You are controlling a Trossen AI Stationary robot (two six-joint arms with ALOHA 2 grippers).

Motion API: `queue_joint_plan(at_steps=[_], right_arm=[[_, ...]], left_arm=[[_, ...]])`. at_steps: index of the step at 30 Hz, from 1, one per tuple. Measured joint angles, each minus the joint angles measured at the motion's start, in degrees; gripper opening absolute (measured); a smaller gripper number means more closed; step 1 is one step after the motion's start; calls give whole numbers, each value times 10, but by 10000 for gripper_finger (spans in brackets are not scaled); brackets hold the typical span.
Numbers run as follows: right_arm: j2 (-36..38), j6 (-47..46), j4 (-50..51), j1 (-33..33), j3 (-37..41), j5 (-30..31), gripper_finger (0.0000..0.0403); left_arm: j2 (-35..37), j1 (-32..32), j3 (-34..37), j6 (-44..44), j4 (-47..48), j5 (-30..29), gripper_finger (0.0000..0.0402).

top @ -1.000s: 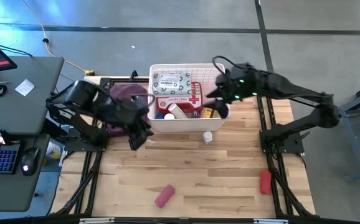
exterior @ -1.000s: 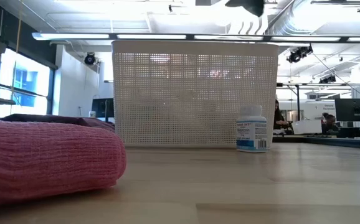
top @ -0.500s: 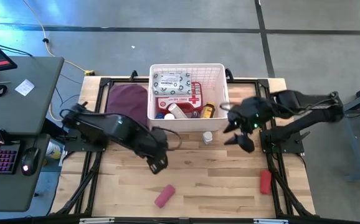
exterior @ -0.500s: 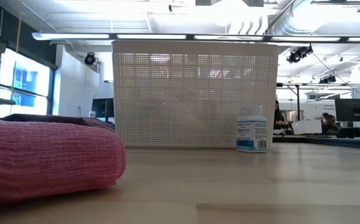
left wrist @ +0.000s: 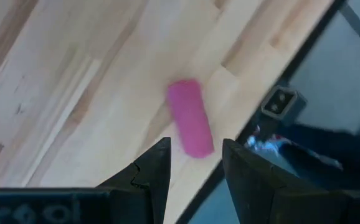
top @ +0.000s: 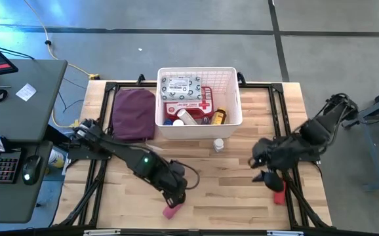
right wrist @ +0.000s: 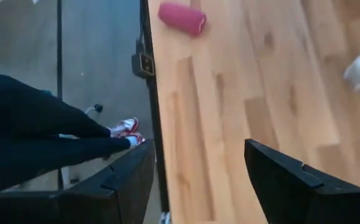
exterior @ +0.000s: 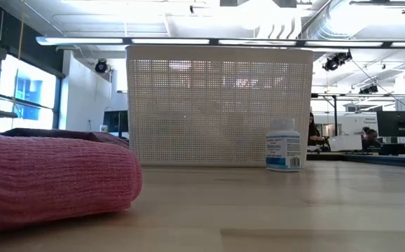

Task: Pick & place medical supplies in basket/bin
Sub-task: Put the pink rolled bandage into the white bin

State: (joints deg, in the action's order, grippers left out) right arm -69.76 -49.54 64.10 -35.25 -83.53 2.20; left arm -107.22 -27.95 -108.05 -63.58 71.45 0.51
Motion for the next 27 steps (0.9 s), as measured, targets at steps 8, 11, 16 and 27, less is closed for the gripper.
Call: queue_joint_plan(at_steps=[8,11,16,27], right_arm=[[-59,-140,-70,-82,0,41,238],[-84,-169,-122,-89,0,32,238],[-119,-210,-204,-105,0,-24,238],[-137,-202,-184,-146,0,-12,238]], left_arm=[[-63,-38,0,-99,-47,-27,211],[-89,-42,0,-136,-44,-11,248],[-123,-44,0,-157,-46,2,318],[-191,-43,0,-158,-87,3,391]])
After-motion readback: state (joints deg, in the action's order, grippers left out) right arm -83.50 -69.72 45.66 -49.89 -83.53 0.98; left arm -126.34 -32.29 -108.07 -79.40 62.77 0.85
